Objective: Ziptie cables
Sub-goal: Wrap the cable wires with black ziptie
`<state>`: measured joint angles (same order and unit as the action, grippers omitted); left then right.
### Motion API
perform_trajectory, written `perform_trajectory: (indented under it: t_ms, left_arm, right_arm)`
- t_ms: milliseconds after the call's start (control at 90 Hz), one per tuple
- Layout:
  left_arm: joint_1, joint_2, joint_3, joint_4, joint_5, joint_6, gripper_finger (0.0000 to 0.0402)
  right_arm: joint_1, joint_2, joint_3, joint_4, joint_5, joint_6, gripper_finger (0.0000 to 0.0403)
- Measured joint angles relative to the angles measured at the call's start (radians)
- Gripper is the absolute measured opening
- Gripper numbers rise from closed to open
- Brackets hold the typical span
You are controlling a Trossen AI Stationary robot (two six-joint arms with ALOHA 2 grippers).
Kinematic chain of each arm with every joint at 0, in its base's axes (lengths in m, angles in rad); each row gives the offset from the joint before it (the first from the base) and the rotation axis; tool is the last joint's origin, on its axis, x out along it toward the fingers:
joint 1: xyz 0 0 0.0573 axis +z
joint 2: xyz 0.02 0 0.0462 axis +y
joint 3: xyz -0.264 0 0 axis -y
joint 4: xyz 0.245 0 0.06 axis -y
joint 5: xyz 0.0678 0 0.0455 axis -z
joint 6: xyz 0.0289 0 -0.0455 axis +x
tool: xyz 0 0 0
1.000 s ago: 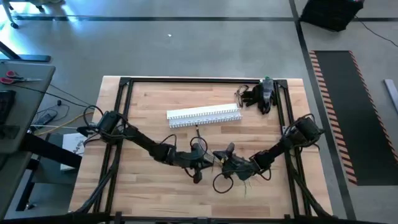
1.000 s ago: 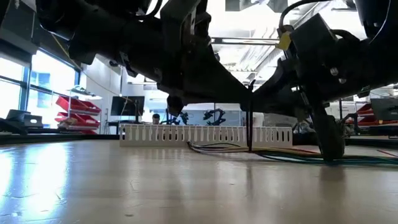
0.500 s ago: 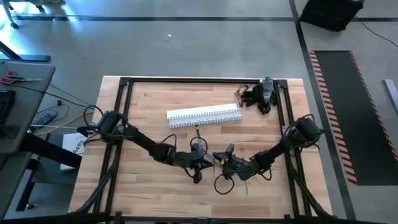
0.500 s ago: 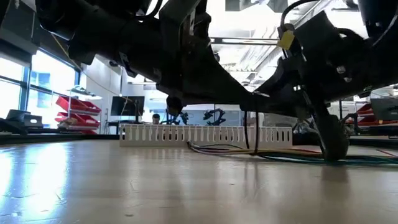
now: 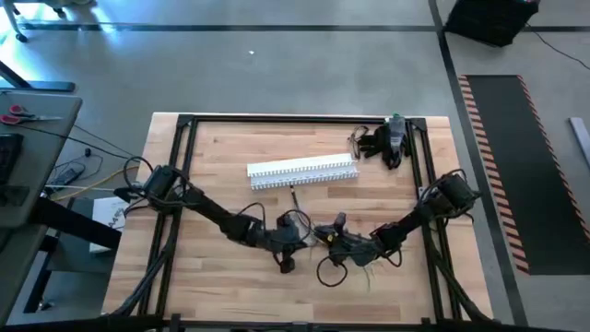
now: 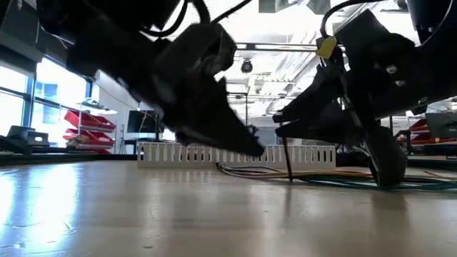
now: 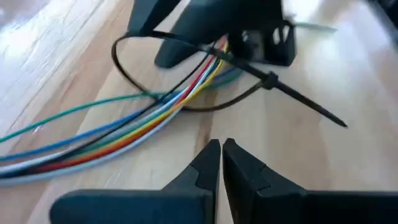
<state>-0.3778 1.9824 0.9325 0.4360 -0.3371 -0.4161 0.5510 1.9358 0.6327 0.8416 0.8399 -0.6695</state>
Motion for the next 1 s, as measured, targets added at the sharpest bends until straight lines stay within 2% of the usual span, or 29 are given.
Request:
perform_trajectory:
  t_ms: [144,356,544,711,911,1000]
  left_arm:
    - [-0.001,0.04,0.0,0.072,-0.016,0.033,0.0051]
    - [0.005,0.1,0.0,0.24,-0.024,0.061,0.0114]
    - [0.001,0.107,0.0,0.284,-0.078,0.071,0.0133]
    - [-0.011,0.107,0.0,0.287,-0.104,0.071,0.0112]
    - [-0.024,0.107,0.0,0.301,-0.12,0.104,0.002]
    - [-0.023,0.102,0.0,0.307,-0.112,0.105,0.0007]
  right_arm:
    - [-0.002,0.0,0.0,0.0,-0.008,0.001,0.0006]
    - [-0.002,0.0,0.001,-0.017,0.017,0.048,0.0001]
    - [-0.002,0.0,0.002,-0.02,0.021,0.05,0.0]
    - [-0.002,0.0,0.002,-0.027,0.024,0.065,0.0]
    - [-0.004,-0.001,0.002,-0.033,0.029,0.119,0.0]
    - [-0.003,0.0,0.001,-0.037,0.046,0.152,0.0001]
